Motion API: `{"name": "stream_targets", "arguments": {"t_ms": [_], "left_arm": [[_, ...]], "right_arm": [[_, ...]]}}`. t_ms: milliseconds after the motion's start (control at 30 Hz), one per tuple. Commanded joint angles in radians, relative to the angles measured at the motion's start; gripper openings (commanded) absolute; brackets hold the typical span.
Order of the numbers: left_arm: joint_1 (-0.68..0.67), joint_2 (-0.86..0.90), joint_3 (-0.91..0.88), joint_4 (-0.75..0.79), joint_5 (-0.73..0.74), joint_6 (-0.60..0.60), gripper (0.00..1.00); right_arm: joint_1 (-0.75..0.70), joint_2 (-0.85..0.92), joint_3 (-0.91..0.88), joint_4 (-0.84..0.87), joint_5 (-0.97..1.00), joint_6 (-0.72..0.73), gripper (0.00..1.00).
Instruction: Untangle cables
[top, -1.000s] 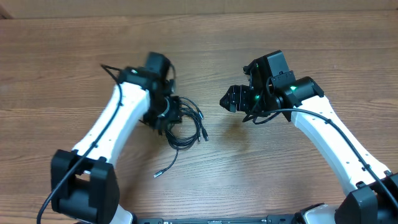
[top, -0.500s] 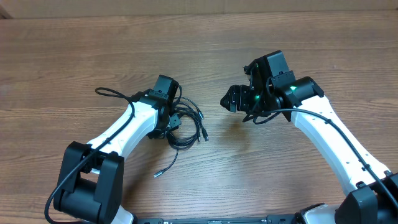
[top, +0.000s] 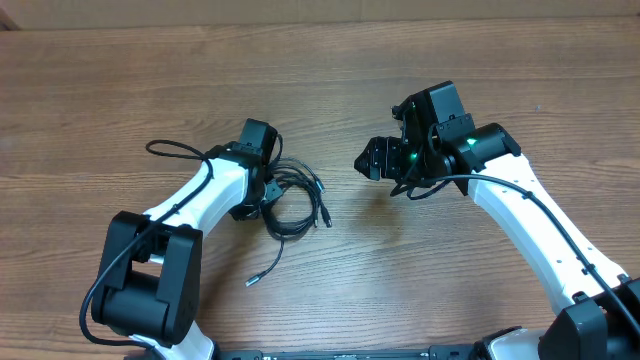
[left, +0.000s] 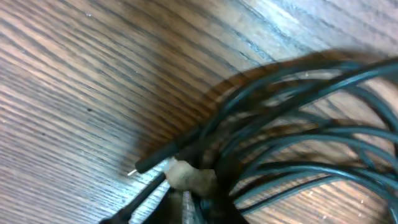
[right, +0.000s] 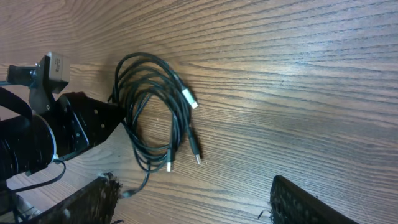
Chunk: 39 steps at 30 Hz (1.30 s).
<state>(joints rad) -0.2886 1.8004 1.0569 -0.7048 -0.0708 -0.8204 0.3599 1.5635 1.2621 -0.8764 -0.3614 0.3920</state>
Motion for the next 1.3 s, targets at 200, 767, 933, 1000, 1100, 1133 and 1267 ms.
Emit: {"name": "stream_targets", "arguments": {"t_ms": [200, 767, 933, 1000, 1100, 1133, 1267], "left_arm": [[0.06, -0.111, 0.312, -0.084, 0.509, 0.327, 0.04], [0.114, -0.129, 0.366, 0.08, 0.991, 0.431, 0.04], [0.219, -0.131, 0.482, 0.075, 1.195, 0.431, 0.04], [0.268, -0.132, 0.508, 0.073, 1.194, 0.432, 0.04], [0.327, -0.132, 0.509, 0.014, 1.155, 0.463, 0.04], [0.335, -0.132, 0.51, -0.04, 1.115, 0.5, 0.04], [0.314, -0.132, 0.509, -0.272, 0.863, 0.639, 0.04]], "right_arm": [[0.016, -0.002, 0.001, 0.004, -0.034, 0.001, 0.76], [0.066, 0.294, 0.001, 0.296, -0.174, 0.349, 0.69], [0.06, 0.305, 0.001, 0.092, 0.058, 0.331, 0.24], [0.051, 0.305, 0.001, 0.034, 0.11, 0.275, 0.1], [0.037, 0.305, 0.001, 0.014, 0.107, 0.214, 0.04], [0.037, 0.305, 0.001, 0.014, 0.105, 0.179, 0.04], [0.037, 0.295, 0.008, -0.014, 0.033, 0.002, 0.04]]}}
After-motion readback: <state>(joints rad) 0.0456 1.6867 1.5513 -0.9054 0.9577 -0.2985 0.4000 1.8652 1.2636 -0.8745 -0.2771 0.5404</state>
